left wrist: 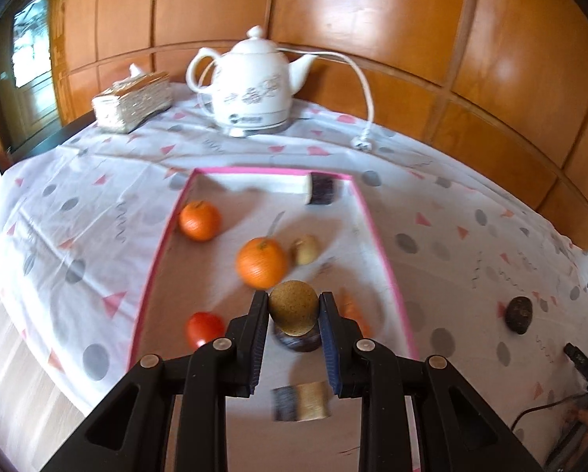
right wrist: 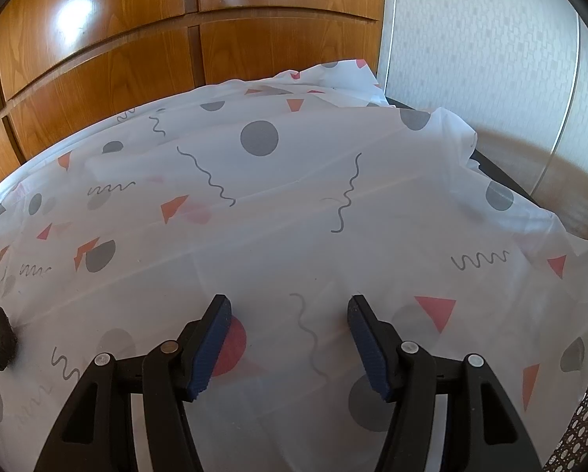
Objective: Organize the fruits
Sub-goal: 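Carry the yellow fruit into the tray and open the left gripper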
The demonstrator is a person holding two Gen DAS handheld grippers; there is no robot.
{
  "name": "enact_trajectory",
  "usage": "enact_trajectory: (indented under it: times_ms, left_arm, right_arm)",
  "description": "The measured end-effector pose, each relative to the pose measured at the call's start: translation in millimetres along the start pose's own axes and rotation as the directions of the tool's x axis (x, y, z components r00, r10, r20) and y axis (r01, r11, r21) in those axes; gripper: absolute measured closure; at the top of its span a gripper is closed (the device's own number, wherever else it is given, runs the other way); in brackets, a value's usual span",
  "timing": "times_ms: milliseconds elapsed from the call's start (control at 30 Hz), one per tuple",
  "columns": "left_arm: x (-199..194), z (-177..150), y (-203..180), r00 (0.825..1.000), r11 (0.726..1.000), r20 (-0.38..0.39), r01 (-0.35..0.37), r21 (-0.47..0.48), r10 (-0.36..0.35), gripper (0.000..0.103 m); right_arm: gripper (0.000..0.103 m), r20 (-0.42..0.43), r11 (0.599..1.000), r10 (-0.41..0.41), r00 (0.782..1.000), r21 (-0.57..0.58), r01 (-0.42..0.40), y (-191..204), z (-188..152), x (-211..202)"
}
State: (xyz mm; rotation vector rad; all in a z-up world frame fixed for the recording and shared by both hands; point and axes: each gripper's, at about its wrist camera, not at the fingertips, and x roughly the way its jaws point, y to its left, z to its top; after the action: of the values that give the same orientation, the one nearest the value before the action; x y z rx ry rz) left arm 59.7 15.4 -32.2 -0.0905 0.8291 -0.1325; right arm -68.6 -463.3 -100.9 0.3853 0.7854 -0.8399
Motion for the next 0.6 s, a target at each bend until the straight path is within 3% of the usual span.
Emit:
enact_trajectory:
  times_ms: [267, 600]
  left_arm:
    - [6, -11, 25, 0.999, 0.998, -0.031, -0.039, -0.055, 0.037, 0.077]
    - [11, -16, 30, 0.998, 0.996, -0.048, -0.053, -0.072, 0.050, 0.076]
  right_arm:
    - [0.040, -0.001, 1.000, -0.008, 1.000, -0.007, 0.008, 1, 0, 0]
    - [0.040, -0.001, 1.000, -0.012, 1.000, -0.008, 0.012, 1, 0, 0]
